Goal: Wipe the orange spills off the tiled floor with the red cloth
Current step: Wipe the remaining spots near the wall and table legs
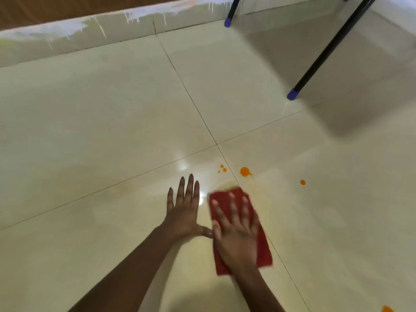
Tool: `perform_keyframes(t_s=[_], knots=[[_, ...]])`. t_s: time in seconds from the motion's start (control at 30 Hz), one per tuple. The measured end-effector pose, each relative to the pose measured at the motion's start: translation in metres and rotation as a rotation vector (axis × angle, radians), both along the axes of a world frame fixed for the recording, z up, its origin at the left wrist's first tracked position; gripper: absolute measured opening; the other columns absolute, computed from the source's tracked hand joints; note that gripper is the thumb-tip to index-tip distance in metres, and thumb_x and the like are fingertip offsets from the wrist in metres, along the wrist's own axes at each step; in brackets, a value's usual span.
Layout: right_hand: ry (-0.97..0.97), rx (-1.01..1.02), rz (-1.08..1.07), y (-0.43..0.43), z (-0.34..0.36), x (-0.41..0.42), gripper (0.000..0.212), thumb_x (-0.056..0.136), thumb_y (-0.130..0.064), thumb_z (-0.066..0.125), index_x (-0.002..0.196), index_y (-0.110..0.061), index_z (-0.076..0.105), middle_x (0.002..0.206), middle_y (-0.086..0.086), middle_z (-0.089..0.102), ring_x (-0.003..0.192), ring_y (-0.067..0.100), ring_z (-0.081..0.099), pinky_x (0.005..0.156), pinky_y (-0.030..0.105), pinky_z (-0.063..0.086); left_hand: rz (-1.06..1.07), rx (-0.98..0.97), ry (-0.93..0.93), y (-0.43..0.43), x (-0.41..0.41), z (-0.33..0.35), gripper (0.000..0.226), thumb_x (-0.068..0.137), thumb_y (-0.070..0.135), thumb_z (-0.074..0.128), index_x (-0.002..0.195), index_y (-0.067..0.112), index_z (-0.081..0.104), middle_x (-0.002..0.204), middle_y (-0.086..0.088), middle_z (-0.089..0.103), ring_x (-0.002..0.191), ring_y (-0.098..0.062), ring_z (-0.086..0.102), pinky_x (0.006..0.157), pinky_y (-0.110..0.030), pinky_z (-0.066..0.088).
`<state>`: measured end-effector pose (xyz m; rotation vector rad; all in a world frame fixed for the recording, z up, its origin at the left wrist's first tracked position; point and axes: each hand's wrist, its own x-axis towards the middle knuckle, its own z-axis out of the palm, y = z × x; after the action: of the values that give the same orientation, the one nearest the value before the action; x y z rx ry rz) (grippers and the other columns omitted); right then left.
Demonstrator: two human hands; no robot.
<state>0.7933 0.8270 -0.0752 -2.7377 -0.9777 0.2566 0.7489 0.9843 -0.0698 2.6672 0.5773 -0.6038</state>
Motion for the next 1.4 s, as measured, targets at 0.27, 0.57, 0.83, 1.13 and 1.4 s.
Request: perform_keyframes(t_s=[0.27, 0.57, 0.83, 1.13, 1.4], knots=[[-0.035, -0.082, -0.323, 0.018, -0.003, 0.089, 0.051, 0.095, -0.040, 0.025, 0.145, -0.042, 0.018, 0.158, 0.001, 0.009, 0.144, 0.028, -0.002, 0.111, 0.060, 0.008, 0.040, -0.022, 0.043, -0.001, 0.003, 0.001, 0.140, 0.056, 0.080, 0.059, 0.126, 0.020, -0.046, 0.130, 0.005, -0.058, 0.119, -0.017, -0.054, 0.095, -0.044, -0.036], [0.047, -0.090, -0.334, 0.054, -0.008, 0.140, 0.051, 0.096, -0.044, 0.022, 0.145, -0.046, 0.009, 0.158, -0.003, 0.001, 0.144, 0.025, -0.010, 0.112, 0.056, 0.001, 0.028, -0.040, 0.059, 0.001, 0.006, 0.005, 0.143, 0.050, 0.086, 0.056, 0.124, 0.021, -0.048, 0.130, 0.006, -0.058, 0.119, -0.018, -0.054, 0.096, -0.045, -0.034], [0.013, -0.061, 0.008, 0.100, -0.003, 0.131, 0.052, 0.092, -0.046, 0.022, 0.144, -0.046, 0.016, 0.158, -0.002, 0.005, 0.144, 0.026, -0.004, 0.112, 0.057, 0.004, 0.037, -0.052, 0.016, 0.002, 0.005, 0.004, 0.142, 0.045, 0.089, 0.049, 0.127, 0.023, -0.046, 0.131, 0.009, -0.057, 0.122, -0.016, -0.051, 0.096, -0.042, -0.034], [0.007, -0.088, -0.493, -0.035, 0.001, 0.064, 0.057, 0.089, -0.045, 0.013, 0.146, -0.040, 0.016, 0.157, 0.003, 0.007, 0.144, 0.031, -0.001, 0.109, 0.059, 0.007, 0.022, -0.045, 0.054, 0.000, 0.008, 0.013, 0.148, 0.028, 0.096, 0.030, 0.128, 0.016, -0.045, 0.130, 0.004, -0.058, 0.120, -0.018, -0.053, 0.097, -0.046, -0.034], [0.102, -0.057, -0.712, -0.102, 0.002, 0.133, 0.052, 0.097, -0.045, 0.023, 0.146, -0.044, 0.007, 0.158, 0.000, -0.003, 0.143, 0.027, -0.009, 0.112, 0.057, 0.002, -0.186, -0.082, -0.038, -0.048, 0.006, 0.016, 0.147, 0.039, 0.095, 0.040, 0.126, 0.011, -0.043, 0.136, -0.001, -0.052, 0.121, -0.013, -0.052, 0.100, -0.035, -0.034]])
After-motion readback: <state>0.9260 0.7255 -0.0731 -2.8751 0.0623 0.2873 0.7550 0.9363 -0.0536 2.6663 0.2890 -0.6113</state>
